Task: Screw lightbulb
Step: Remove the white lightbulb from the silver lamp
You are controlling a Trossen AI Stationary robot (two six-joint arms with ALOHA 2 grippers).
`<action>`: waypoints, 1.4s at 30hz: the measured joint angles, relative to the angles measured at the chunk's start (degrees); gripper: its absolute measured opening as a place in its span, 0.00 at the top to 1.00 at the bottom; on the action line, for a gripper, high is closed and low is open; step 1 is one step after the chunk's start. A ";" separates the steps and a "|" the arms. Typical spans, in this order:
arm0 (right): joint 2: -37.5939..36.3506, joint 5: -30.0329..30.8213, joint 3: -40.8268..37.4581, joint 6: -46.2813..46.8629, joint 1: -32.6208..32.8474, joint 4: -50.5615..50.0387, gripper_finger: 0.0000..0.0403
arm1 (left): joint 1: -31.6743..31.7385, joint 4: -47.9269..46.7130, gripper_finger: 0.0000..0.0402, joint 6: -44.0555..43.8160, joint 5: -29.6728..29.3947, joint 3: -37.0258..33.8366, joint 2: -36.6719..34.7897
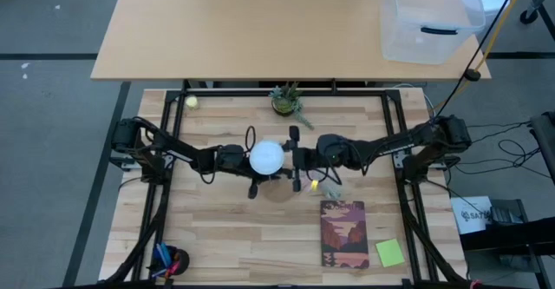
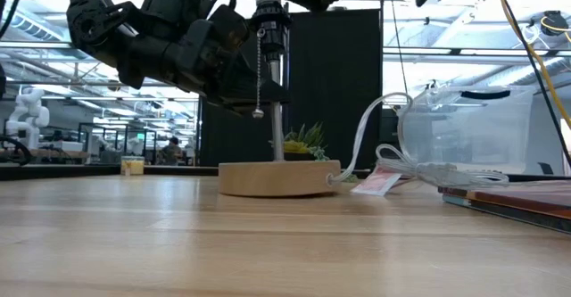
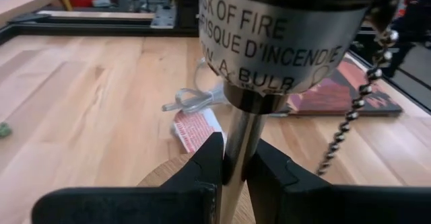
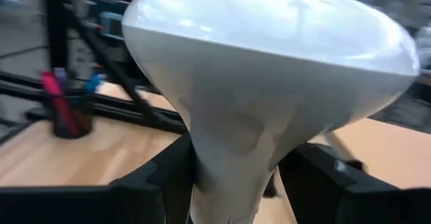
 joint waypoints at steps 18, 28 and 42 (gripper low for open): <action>0.46 -33.11 -0.22 4.05 -9.75 -2.72 0.54 | -0.28 -0.80 0.89 -0.02 3.95 0.00 0.11; 0.39 -34.83 -0.22 5.75 -10.14 -1.76 0.54 | -0.37 -0.82 0.89 -0.04 4.35 0.00 0.11; -4.03 -31.57 -0.22 5.80 -8.66 -8.85 0.31 | -0.37 -0.81 0.89 0.14 4.01 -0.02 0.11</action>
